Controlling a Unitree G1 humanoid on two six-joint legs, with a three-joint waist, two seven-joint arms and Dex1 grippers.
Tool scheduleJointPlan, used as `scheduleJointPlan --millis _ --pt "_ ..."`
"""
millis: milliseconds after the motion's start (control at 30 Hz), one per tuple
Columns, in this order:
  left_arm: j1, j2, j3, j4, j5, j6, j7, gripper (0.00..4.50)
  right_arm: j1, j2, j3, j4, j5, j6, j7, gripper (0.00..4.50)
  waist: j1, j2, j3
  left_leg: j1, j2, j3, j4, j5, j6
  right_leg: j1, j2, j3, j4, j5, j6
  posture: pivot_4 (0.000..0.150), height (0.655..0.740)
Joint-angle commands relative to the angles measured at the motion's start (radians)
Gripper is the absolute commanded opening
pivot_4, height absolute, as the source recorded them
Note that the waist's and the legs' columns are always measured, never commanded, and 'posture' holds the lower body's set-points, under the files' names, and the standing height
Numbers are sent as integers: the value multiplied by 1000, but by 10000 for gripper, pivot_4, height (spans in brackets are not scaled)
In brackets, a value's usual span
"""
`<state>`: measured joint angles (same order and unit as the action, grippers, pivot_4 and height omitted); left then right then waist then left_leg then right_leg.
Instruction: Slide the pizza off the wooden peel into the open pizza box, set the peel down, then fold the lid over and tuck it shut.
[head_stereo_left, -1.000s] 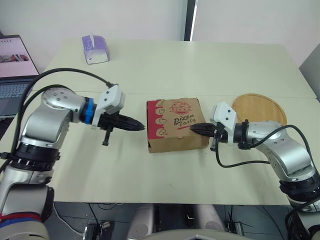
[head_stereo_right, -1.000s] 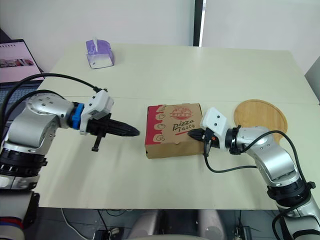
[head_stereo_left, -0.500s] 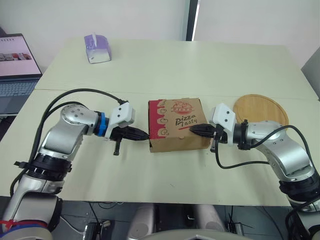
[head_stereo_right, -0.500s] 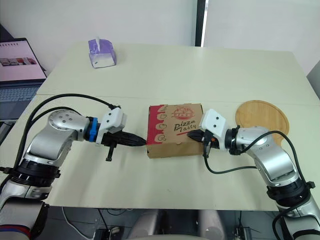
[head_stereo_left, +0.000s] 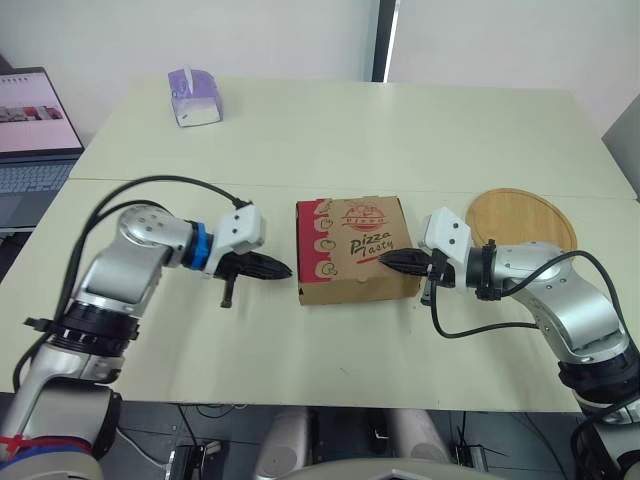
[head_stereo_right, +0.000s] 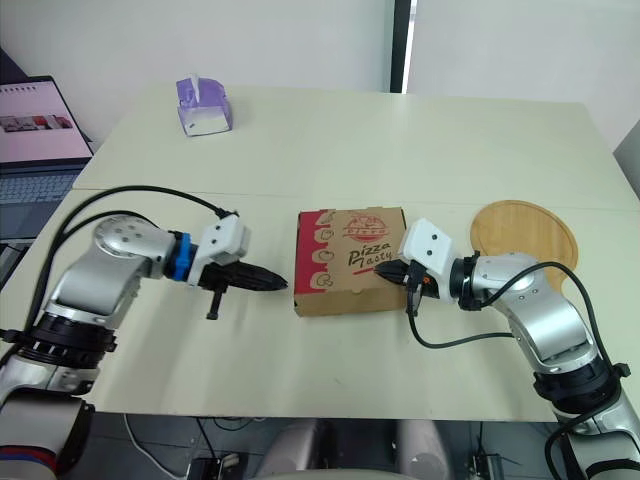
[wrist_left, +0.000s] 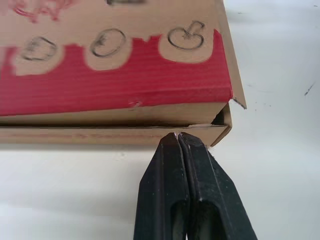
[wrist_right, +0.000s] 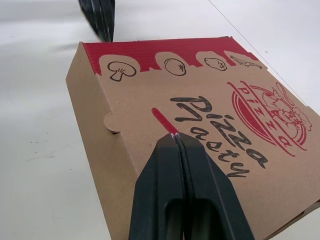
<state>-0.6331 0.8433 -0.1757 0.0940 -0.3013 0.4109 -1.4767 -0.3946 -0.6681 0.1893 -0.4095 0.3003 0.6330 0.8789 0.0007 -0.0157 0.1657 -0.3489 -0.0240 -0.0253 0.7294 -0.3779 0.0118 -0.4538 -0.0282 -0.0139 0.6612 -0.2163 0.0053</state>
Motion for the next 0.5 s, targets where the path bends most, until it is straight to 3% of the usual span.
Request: scheduleJointPlan --millis 33,167,333,500 --pt "-72 12 63 -51 -83 76 -23 0 0 -14 -11 -29 -2 -16 2 492 1 0 0 0 0 0 0 0 0 0 0 0 0 0 0 1500 7251" --pt "-119 -107 14 -12 -39 59 68 0 -5 -14 -11 -24 -5 -26 7 492 3 0 0 1 0 0 0 0 0 1 0 0 0 0 0 1500 7251" --pt "-130 -161 -78 97 74 -92 60 0 -4 -56 -77 -70 57 -19 52 492 -4 0 0 0 0 0 0 0 0 0 0 0 0 0 0 1500 7251" --pt "-152 -187 -82 142 81 -121 52 0 13 -113 -103 -120 103 -10 96 16661 -3 0 0 0 0 0 0 0 0 0 0 0 0 0 0 1500 7251"
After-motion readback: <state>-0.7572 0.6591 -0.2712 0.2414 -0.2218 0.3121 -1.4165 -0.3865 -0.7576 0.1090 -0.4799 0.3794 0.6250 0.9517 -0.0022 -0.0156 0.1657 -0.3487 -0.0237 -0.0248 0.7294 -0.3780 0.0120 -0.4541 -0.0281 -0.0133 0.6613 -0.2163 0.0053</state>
